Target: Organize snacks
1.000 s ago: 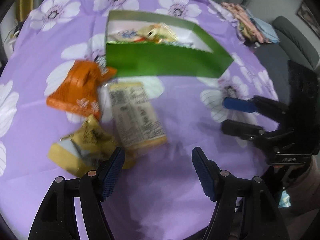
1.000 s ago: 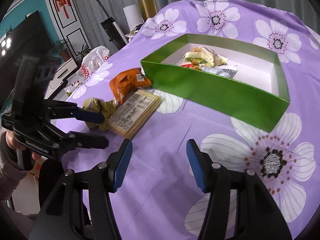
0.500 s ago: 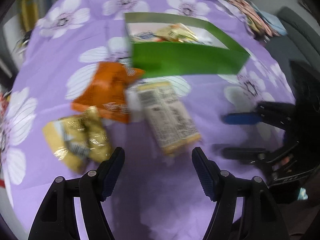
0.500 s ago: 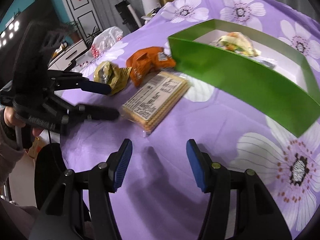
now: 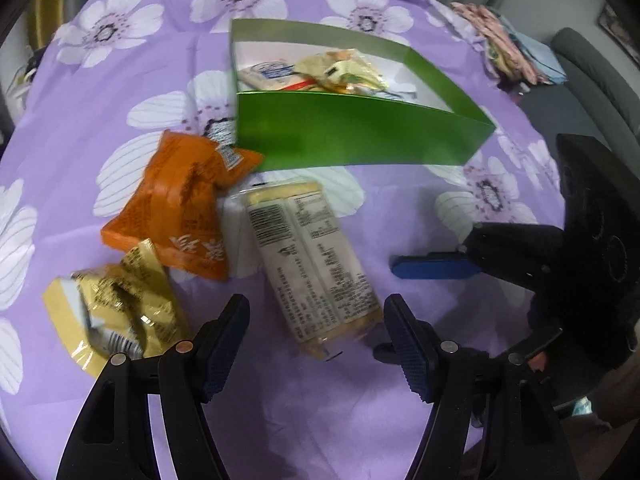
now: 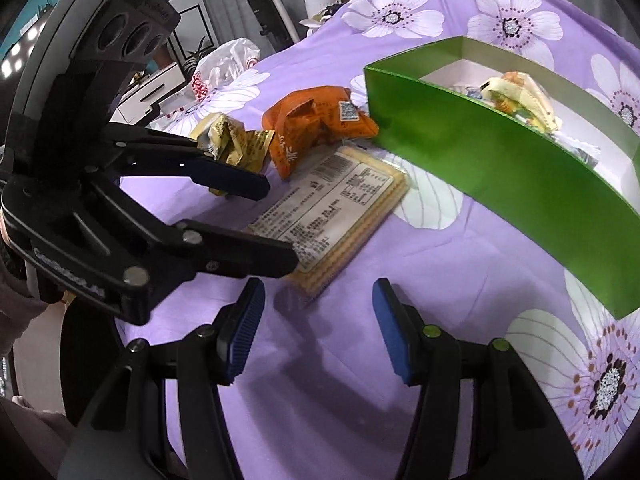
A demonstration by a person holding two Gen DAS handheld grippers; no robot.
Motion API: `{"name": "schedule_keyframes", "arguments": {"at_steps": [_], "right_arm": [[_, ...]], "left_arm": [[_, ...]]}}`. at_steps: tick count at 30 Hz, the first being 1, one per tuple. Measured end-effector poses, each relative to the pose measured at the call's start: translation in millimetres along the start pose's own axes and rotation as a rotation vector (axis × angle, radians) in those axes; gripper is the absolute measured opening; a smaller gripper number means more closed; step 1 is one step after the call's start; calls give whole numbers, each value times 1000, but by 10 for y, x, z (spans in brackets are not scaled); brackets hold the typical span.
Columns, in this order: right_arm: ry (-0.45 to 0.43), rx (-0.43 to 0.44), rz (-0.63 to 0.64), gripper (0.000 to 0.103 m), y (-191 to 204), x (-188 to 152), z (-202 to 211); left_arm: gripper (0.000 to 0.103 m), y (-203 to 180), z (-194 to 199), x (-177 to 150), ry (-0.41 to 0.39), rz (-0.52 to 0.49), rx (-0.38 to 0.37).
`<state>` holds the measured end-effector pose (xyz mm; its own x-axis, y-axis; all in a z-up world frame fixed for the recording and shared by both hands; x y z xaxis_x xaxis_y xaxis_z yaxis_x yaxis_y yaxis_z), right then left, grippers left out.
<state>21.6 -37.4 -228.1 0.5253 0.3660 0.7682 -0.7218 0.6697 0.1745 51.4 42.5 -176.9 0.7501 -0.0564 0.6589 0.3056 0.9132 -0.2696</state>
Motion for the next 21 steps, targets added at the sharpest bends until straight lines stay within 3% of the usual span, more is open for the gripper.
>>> {"name": "schedule_keyframes", "arguments": {"at_steps": [4, 10, 13, 16, 19, 21], "right_arm": [[20, 82, 0, 59, 212, -12, -49], [11, 206, -2, 60, 494, 32, -169], [7, 204, -4, 58, 458, 44, -143], [-19, 112, 65, 58, 224, 64, 44], [-1, -32, 127, 58, -153, 111, 96], [-2, -66, 135, 58, -336, 191, 80]], "left_arm": [[70, 103, 106, -34, -31, 81, 19], [70, 157, 196, -83, -29, 89, 53], [70, 216, 275, -101, -52, 123, 95], [70, 256, 342, -115, -80, 115, 193], [70, 208, 377, -118, -108, 158, 205], [70, 149, 362, -104, -126, 174, 240]]}}
Point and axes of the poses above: each gripper's, at about its wrist camera, not at the fingertips, and z roughly against the way its jaws point, y to its left, x to its top, the point moved 6 cm from there along -z, roughly the way its jaws point, and after that the axes turned 15 degrees about -y, right-handed, at the moved point
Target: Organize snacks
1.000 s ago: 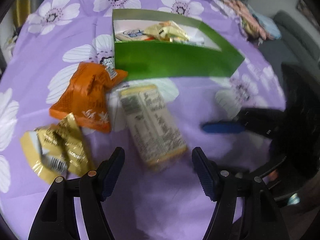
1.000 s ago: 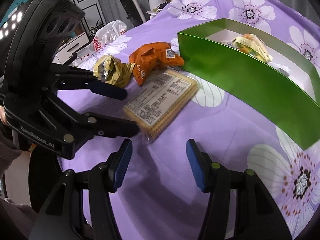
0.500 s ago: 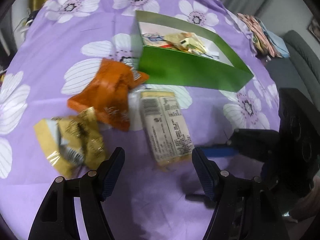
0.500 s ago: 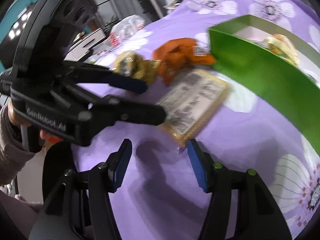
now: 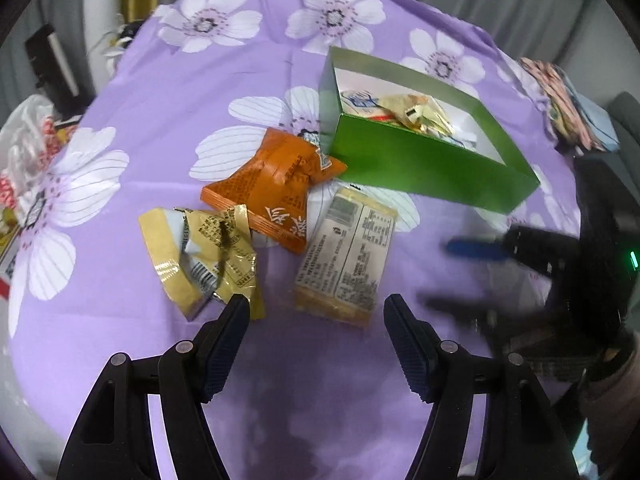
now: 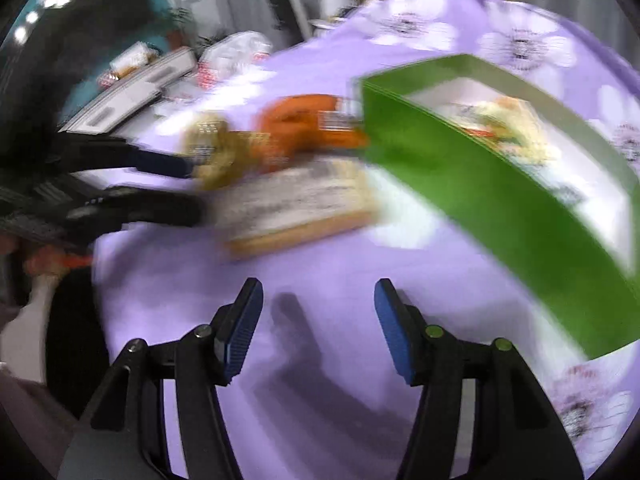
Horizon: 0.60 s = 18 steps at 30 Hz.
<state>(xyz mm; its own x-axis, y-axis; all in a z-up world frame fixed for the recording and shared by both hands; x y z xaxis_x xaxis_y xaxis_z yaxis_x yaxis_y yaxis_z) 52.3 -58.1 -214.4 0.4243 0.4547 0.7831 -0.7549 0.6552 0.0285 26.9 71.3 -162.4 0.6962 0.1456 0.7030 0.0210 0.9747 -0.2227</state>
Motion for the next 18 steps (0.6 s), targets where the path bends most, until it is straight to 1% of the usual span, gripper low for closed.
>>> {"name": "schedule_keyframes", "arguments": {"at_steps": [2, 4, 6, 8, 9, 10, 12, 14, 18], "right_arm": [[-2, 26, 19, 57, -89, 60, -56], [2, 55, 78, 57, -108, 107, -146], [22, 122, 162, 56, -58, 143, -270], [41, 151, 228, 57, -26, 164, -364], [61, 189, 257, 57, 5, 174, -432], [69, 209, 266, 56, 11, 210, -472], [77, 276, 302, 56, 90, 264, -544], [83, 310, 331, 58, 140, 293, -582], [85, 391, 347, 58, 322, 270, -480]], "left_arm": [[70, -84, -33, -35, 1, 19, 13], [70, -148, -79, -67, 1, 37, 37], [70, -188, -150, -109, 18, 69, 36], [70, -208, -222, -159, 39, 92, 43], [70, -209, -261, -179, 44, 96, 50], [70, -206, -287, -189, 47, 93, 58], [70, -174, -291, -170, 34, 89, 70], [70, -118, -294, -158, 34, 94, 78], [69, 51, -255, -146, 37, 90, 98]]}}
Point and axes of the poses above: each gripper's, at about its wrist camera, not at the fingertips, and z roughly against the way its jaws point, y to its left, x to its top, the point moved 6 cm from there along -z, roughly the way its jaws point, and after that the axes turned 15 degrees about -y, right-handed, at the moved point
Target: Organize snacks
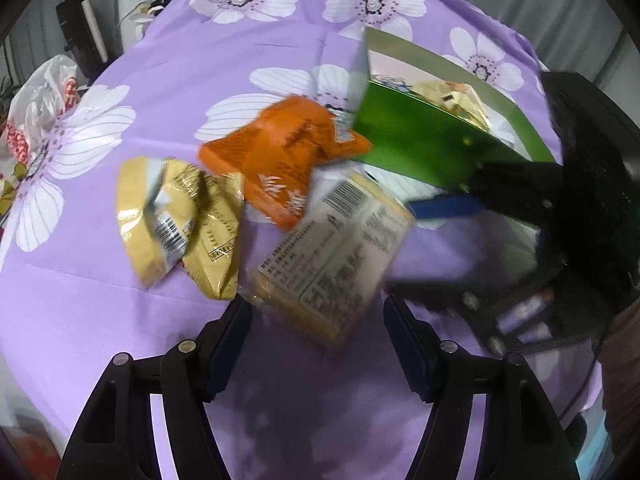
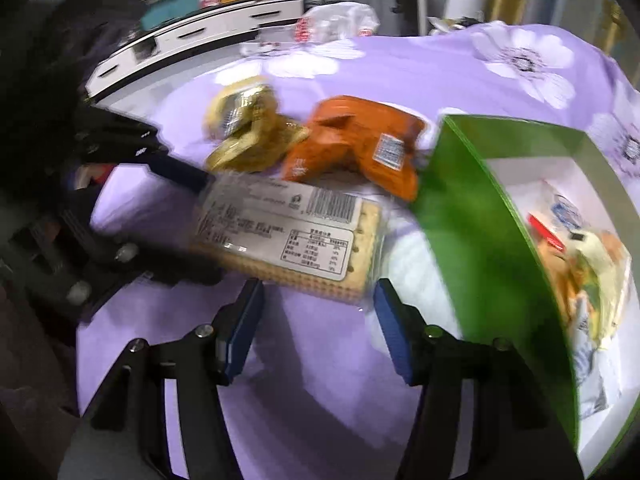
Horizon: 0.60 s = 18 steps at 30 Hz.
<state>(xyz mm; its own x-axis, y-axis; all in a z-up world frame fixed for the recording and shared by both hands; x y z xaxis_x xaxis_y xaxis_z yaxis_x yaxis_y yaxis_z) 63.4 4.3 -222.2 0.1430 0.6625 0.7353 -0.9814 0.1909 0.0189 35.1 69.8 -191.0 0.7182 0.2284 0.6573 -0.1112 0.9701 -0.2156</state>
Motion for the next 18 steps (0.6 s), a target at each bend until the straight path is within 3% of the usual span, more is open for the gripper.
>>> {"name": "schedule_keyframes", "arguments": {"at_steps": [7, 9, 12, 18], "right_arm": [[-35, 81, -115, 57, 351, -99, 166], [-43, -30, -119, 57, 305, -121, 178], [-42, -112, -173, 57, 163, -129, 110], [-51, -100, -158, 54, 89, 19, -104]], "left_arm": [[69, 195, 122, -71, -1, -24, 31], [69, 176, 163, -99, -7, -35, 15], [69, 194, 166, -93, -19, -10, -1], [69, 206, 165, -108, -42, 4, -10]]}}
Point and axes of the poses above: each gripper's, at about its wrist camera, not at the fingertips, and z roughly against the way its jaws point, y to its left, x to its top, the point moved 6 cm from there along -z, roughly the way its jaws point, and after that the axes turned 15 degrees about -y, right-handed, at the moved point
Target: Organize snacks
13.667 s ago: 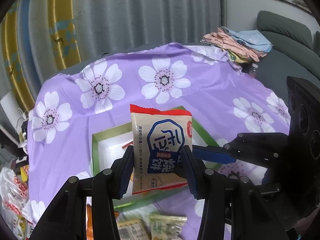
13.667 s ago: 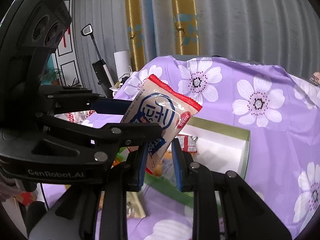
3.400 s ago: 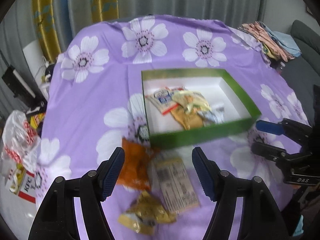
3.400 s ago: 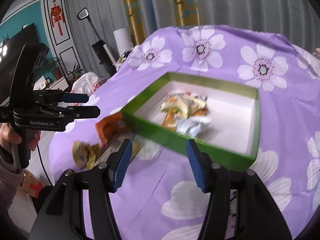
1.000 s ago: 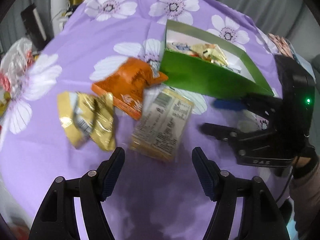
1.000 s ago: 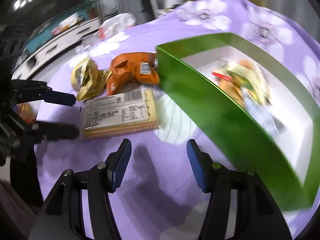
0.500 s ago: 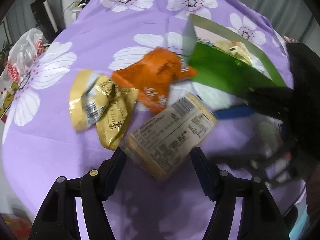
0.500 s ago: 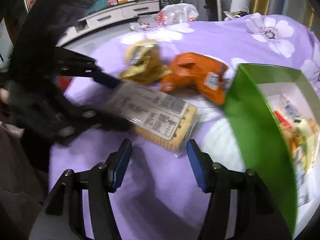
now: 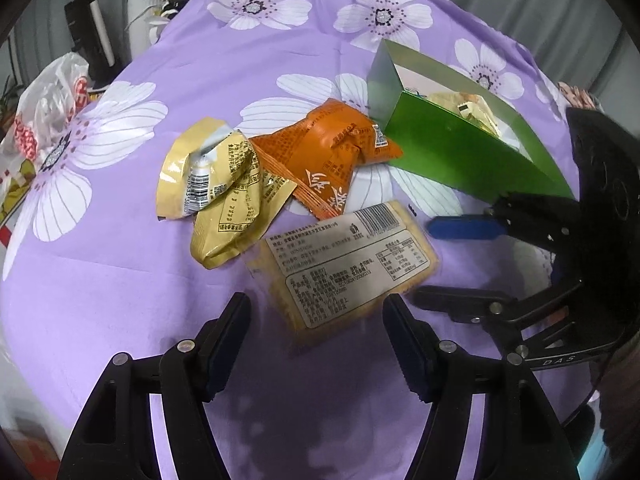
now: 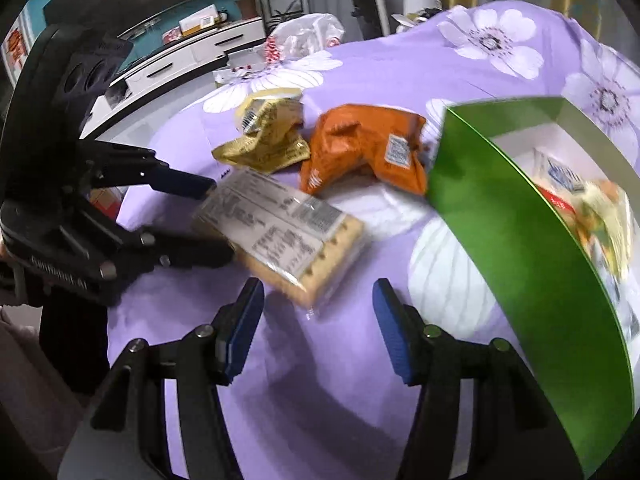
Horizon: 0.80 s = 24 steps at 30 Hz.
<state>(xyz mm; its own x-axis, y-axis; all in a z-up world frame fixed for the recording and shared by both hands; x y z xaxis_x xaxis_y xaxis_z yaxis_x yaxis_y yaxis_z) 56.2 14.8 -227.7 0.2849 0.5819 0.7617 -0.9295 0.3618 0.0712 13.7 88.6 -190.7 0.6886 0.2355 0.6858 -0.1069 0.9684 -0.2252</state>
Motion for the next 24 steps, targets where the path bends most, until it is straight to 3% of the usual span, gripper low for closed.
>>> {"name": "schedule_keyframes", "arguments": {"at_steps": [2, 4, 13, 24], "right_arm": [[6, 18, 9, 43, 9, 2, -30], [-1, 16, 21, 40, 35, 17, -17], [-36, -16, 8, 34, 60, 49, 91], [-65, -104, -68, 30, 91, -96, 373]], "left_arm": [[61, 11, 12, -6, -1, -7, 1], [53, 17, -1, 0, 7, -21, 8], [53, -17, -21, 8, 16, -58, 15], [53, -248, 64, -3, 20, -99, -32]]}}
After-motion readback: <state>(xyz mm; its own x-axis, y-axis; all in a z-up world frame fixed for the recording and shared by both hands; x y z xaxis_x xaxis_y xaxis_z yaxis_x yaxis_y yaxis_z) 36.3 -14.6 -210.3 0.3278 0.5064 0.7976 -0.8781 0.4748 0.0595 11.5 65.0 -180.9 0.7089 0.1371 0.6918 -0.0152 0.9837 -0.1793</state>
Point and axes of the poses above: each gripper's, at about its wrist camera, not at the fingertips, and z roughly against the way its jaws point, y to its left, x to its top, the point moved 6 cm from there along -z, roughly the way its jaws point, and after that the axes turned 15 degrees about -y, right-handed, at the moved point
